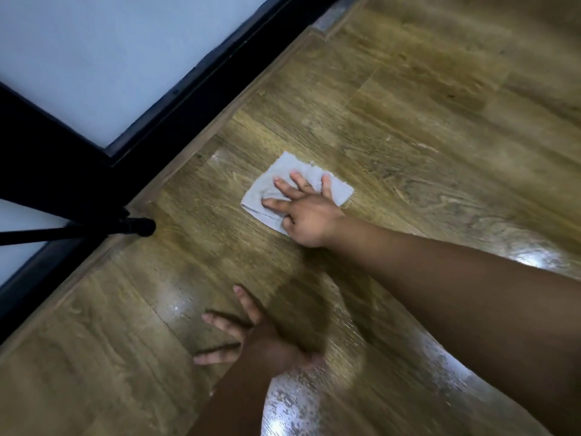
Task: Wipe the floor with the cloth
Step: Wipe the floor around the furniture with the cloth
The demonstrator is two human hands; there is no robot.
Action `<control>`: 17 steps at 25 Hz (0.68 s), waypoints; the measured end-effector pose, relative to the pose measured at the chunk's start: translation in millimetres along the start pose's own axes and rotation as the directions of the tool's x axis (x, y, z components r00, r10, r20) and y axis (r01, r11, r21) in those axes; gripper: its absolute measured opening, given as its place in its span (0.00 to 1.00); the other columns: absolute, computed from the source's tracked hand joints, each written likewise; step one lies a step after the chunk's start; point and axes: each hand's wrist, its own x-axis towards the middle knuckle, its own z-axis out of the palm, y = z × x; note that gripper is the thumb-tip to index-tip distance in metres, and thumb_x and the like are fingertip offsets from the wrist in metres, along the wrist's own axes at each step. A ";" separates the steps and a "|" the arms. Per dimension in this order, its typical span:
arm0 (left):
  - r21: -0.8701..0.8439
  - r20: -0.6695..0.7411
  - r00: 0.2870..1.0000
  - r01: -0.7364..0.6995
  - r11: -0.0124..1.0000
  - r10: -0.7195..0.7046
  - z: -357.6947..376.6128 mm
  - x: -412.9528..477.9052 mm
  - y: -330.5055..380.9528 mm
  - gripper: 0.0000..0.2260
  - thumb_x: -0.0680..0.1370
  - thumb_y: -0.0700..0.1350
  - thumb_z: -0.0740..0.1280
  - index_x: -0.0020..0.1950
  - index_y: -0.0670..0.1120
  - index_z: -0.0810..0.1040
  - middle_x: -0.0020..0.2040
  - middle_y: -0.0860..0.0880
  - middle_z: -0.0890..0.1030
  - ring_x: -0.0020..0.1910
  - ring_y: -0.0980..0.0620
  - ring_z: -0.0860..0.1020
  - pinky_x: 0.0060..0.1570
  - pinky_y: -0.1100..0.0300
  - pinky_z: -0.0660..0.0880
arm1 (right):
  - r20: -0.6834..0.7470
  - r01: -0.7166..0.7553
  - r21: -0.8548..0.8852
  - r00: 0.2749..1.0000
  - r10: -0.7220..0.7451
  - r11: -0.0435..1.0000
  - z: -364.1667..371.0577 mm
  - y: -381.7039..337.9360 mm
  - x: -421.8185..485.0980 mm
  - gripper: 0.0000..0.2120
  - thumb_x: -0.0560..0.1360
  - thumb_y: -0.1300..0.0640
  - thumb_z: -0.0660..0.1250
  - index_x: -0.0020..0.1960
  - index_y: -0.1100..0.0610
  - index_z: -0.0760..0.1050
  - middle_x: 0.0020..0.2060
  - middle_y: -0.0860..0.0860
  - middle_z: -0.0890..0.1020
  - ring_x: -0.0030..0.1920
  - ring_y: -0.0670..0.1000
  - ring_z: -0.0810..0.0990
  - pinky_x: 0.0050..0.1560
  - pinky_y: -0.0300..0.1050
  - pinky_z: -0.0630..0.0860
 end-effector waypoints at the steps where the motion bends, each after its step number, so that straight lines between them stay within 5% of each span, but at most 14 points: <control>1: -0.013 0.000 1.000 0.004 1.000 -0.004 0.1 0.1 0.1 0.82 0.42 0.67 0.82 0.54 0.56 0.07 0.53 0.35 0.09 0.65 0.22 0.21 0.63 0.19 0.47 | 0.003 0.019 -0.002 1.000 -0.019 1.000 -2.2 -0.7 7.5 0.25 0.80 0.49 0.51 0.75 0.35 0.53 0.79 0.44 0.44 0.78 0.53 0.37 0.69 0.73 0.32; 7: -0.053 -0.028 0.999 -0.035 0.998 0.034 4.6 4.6 -3.2 0.79 0.48 0.64 0.83 0.56 0.61 0.08 0.56 0.40 0.08 0.64 0.19 0.24 0.64 0.21 0.47 | 0.008 0.047 -0.009 0.999 -0.047 0.999 -8.3 -3.1 28.3 0.25 0.80 0.48 0.51 0.75 0.33 0.53 0.79 0.43 0.44 0.78 0.52 0.36 0.69 0.72 0.32; 17: -0.084 -0.091 0.996 -0.009 0.996 0.001 11.9 14.8 -5.5 0.81 0.43 0.63 0.84 0.54 0.62 0.08 0.57 0.42 0.08 0.64 0.19 0.24 0.63 0.20 0.47 | -0.003 0.075 -0.012 0.997 -0.075 0.997 -9.5 5.6 16.5 0.24 0.81 0.48 0.50 0.75 0.35 0.54 0.79 0.45 0.46 0.78 0.52 0.38 0.72 0.65 0.31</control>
